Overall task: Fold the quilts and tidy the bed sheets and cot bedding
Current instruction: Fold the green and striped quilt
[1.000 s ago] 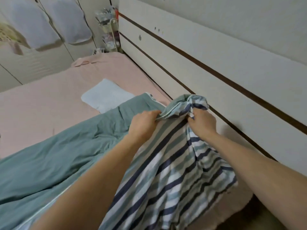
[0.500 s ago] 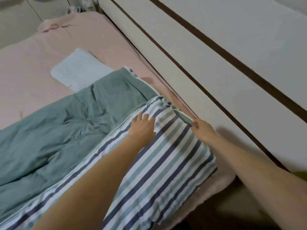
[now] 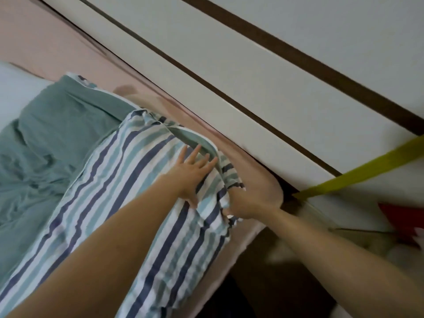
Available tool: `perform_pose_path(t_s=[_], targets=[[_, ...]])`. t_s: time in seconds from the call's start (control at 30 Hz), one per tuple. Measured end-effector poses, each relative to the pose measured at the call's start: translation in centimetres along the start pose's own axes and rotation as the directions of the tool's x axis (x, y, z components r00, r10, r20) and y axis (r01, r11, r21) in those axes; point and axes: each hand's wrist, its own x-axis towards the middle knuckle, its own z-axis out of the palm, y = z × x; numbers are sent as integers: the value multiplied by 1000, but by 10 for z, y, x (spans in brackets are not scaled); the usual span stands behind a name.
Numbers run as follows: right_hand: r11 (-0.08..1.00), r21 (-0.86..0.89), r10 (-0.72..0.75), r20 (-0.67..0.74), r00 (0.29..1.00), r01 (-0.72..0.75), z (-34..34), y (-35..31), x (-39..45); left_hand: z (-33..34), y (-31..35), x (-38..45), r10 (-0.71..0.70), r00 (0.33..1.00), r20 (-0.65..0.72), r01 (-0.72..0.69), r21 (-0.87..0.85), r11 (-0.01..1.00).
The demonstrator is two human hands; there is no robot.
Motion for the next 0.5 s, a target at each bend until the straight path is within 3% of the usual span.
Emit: perform_pose_path(t_s=[0.07, 0.13, 0.2, 0.23, 0.33, 0.4, 0.5], targets=[[989, 24, -142, -23, 990, 142, 20, -9, -8, 0, 3, -3, 111, 993, 39, -110, -26, 994], [970, 27, -237, -136, 962, 243, 28, -10, -14, -5, 8, -11, 180, 982, 60, -180, -18, 984], [952, 69, -278, -202, 939, 297, 27, 0, -16, -14, 10, -16, 190, 982, -17, -190, -8, 982], [945, 46, -312, -160, 936, 323, 24, 5, -14, -18, 8, -22, 188, 977, -100, -190, -3, 982], [902, -262, -321, 128, 938, 344, 9, 35, -2, -27, -6, -32, 199, 936, -289, -208, -2, 978], [903, -314, -255, 153, 955, 292, 3, 45, 4, -28, -20, -42, 168, 951, -260, -167, 27, 986], [896, -310, -334, 4, 943, 319, -8, 34, 2, -25, -27, -49, 25, 996, -90, -17, 87, 996]])
